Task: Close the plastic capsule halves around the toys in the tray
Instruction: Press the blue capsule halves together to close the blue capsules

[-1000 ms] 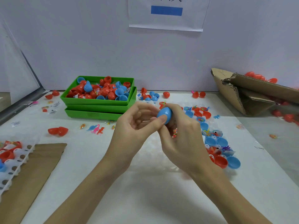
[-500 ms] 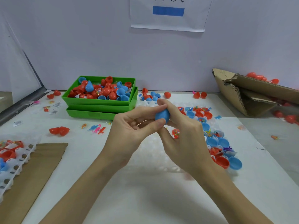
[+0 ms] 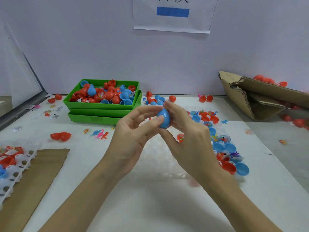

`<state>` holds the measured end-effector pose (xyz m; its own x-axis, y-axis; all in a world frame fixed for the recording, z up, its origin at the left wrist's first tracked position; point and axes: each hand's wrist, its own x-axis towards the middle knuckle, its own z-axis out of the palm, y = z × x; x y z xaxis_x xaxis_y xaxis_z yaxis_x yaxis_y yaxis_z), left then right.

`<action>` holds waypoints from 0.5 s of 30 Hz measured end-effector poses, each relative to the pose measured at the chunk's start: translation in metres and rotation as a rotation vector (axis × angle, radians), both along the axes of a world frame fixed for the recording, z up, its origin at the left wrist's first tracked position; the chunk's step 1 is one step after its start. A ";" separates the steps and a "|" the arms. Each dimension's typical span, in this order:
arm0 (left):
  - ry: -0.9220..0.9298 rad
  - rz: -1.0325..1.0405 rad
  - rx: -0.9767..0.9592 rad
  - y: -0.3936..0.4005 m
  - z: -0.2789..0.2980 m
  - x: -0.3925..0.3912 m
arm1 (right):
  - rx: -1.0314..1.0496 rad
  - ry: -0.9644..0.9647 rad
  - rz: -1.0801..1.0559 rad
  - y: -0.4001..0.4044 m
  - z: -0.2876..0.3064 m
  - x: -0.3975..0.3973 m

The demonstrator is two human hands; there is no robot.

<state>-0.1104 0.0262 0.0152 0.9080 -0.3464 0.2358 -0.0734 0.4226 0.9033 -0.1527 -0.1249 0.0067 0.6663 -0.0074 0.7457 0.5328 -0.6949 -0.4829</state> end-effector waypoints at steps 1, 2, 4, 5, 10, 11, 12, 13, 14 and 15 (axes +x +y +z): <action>0.064 -0.016 -0.049 0.000 0.001 0.001 | 0.007 -0.029 -0.001 0.000 0.000 0.001; 0.115 -0.022 -0.089 0.001 0.001 0.002 | 0.007 -0.053 -0.011 0.000 0.000 0.001; 0.152 -0.010 -0.140 0.003 0.001 0.005 | 0.036 -0.042 -0.002 -0.002 0.001 0.002; 0.136 0.000 -0.147 0.003 0.000 0.006 | 0.070 -0.014 0.026 -0.004 0.002 0.002; -0.065 0.052 -0.015 0.004 -0.002 0.009 | 0.256 0.145 0.212 -0.007 0.007 0.000; -0.101 0.063 0.012 0.005 -0.003 0.009 | 0.288 0.158 0.243 -0.007 0.008 0.000; -0.131 0.081 0.031 0.005 -0.003 0.008 | 0.320 0.165 0.272 -0.006 0.009 -0.001; -0.154 0.101 0.045 0.006 -0.003 0.007 | 0.347 0.169 0.296 -0.006 0.009 -0.002; -0.178 0.122 0.054 0.006 -0.003 0.007 | 0.366 0.169 0.308 -0.006 0.010 -0.002; -0.202 0.139 0.057 0.006 -0.003 0.006 | 0.372 0.163 0.308 -0.006 0.011 -0.003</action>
<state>-0.1046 0.0326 0.0124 0.8844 -0.2392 0.4007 -0.3084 0.3448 0.8866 -0.1554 -0.1311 0.0175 0.7866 -0.0375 0.6163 0.5833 -0.2824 -0.7616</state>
